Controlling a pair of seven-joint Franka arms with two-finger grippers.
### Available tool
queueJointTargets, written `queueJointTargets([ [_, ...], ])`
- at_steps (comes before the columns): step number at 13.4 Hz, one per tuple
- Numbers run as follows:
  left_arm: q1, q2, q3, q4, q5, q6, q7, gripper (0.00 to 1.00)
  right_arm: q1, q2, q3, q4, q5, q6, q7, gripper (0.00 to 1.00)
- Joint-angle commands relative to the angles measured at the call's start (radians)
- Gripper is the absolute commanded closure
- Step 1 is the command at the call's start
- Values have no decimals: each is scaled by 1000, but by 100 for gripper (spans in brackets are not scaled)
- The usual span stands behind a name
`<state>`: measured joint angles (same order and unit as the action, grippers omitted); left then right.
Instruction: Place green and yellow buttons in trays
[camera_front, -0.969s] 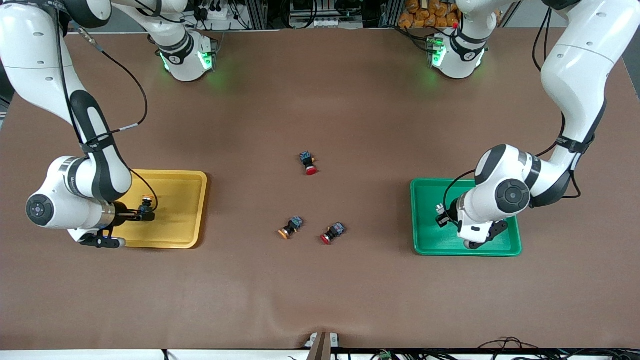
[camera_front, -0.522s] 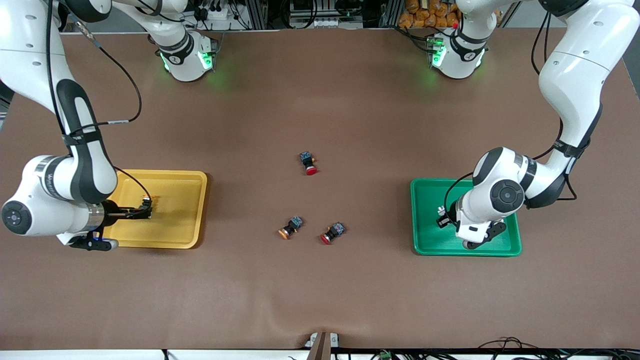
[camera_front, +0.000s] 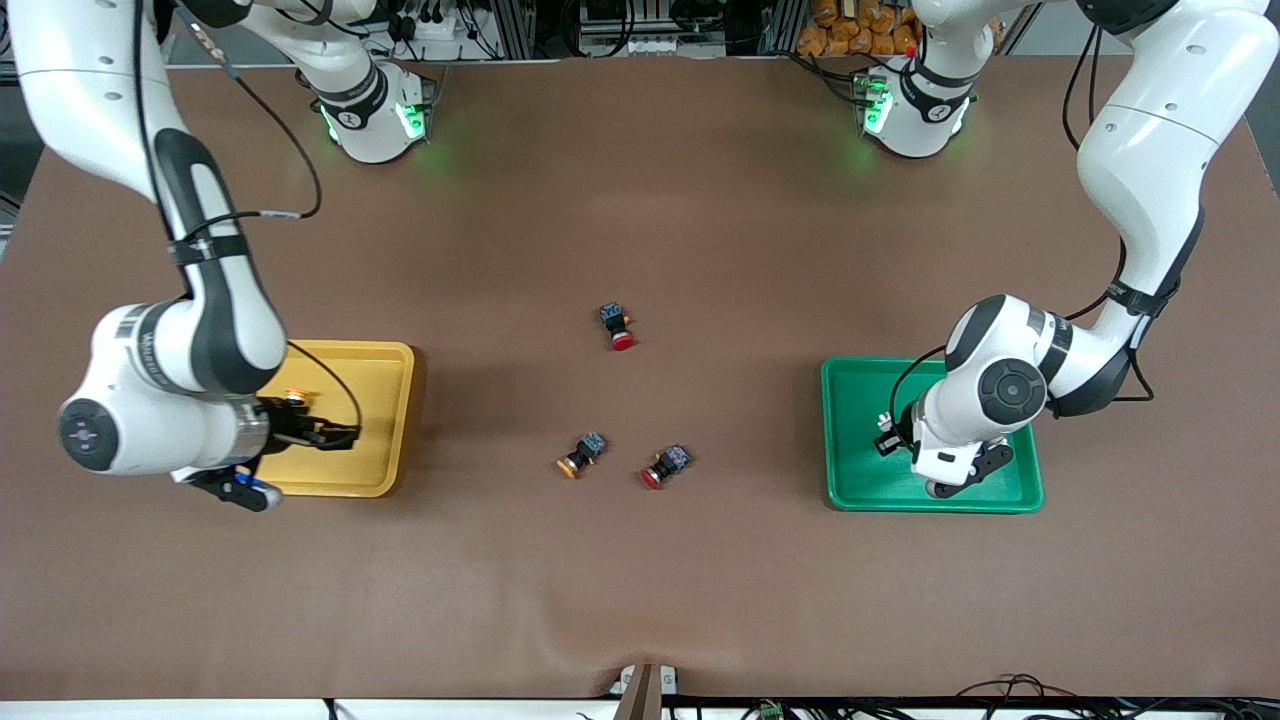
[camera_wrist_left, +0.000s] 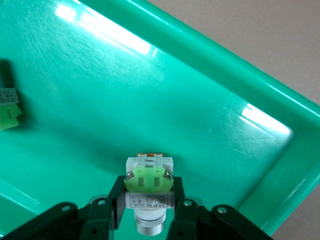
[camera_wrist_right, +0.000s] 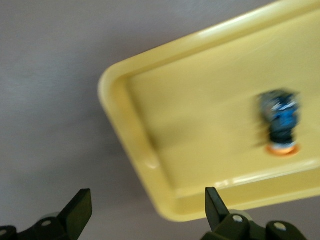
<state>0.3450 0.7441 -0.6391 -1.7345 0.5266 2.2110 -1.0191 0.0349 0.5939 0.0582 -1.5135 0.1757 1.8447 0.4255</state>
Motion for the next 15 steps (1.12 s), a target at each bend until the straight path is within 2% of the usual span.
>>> queueJointTargets([
  [1, 0, 0, 3, -5, 21, 16, 5, 100, 69, -12, -6, 27, 63, -7, 183, 0],
  [4, 0, 9, 4, -5, 47, 16, 2, 100, 154, 3, -6, 55, 70, 37, 386, 0],
  [5, 0, 11, 4, -3, 49, 16, -2, 71, 178, 6, -6, 55, 74, 83, 433, 0],
  [6, 0, 11, 4, -3, 49, 18, -13, 5, 206, 17, -6, 56, 73, 114, 494, 0],
  [7, 5, 0, 4, -5, 49, 15, -16, 0, 233, 30, -6, 59, 70, 146, 550, 0],
  [10, 8, -67, -4, 6, 43, -29, -10, 0, 292, 70, -6, 87, 70, 223, 669, 0],
  [15, 9, -204, -99, 23, 30, -178, 1, 0, 361, 147, -6, 134, 70, 346, 802, 0],
])
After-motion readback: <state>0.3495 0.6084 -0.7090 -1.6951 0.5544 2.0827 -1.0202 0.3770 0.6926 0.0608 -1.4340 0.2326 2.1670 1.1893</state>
